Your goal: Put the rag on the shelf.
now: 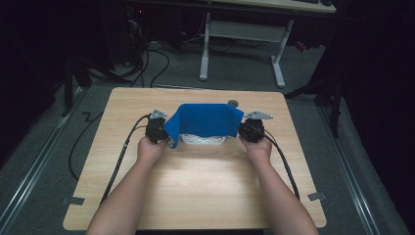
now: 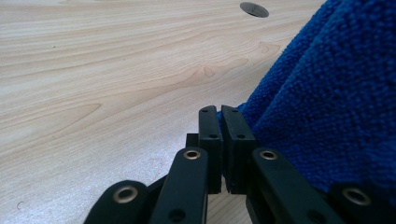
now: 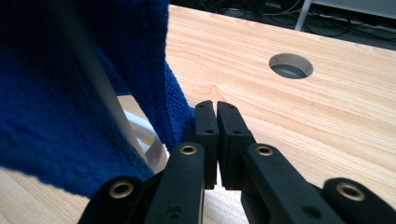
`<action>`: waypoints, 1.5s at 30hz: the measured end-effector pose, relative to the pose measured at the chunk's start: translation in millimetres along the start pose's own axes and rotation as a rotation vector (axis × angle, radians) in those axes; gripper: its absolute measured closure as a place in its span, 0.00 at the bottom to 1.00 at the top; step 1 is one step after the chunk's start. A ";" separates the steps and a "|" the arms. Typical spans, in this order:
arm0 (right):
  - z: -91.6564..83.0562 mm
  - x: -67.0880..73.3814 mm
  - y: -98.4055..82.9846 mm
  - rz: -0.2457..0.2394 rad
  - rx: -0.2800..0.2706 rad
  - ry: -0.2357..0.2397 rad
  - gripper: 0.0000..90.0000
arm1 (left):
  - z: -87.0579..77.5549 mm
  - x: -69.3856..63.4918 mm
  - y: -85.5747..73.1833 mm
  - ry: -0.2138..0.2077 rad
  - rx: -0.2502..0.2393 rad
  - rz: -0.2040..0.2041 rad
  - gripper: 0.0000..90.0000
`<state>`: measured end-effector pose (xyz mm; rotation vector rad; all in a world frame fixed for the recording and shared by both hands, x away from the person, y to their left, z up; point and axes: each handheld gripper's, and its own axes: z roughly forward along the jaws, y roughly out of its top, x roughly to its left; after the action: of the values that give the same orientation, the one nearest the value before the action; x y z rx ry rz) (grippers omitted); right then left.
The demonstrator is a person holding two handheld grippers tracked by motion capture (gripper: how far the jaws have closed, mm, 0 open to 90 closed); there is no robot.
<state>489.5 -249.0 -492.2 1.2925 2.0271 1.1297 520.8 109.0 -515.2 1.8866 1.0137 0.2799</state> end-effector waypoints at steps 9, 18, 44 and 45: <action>0.1 0.2 -0.1 0.009 0.001 0.006 0.93 | -4.3 2.9 -0.7 0.017 -0.009 -0.030 0.84; -4.9 -3.4 6.6 0.017 -0.019 -0.008 0.85 | -16.4 6.9 3.3 0.048 -0.046 -0.045 0.75; -35.8 -20.9 30.9 0.014 -0.063 -0.078 0.67 | -66.3 22.8 20.5 0.159 -0.105 -0.030 0.65; -36.8 -21.1 31.1 0.017 -0.064 -0.079 0.66 | -68.2 23.4 20.6 0.164 -0.106 -0.029 0.65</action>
<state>486.9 -275.4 -446.9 1.3046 1.9115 1.1236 507.8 165.1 -467.2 1.7740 1.1129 0.4679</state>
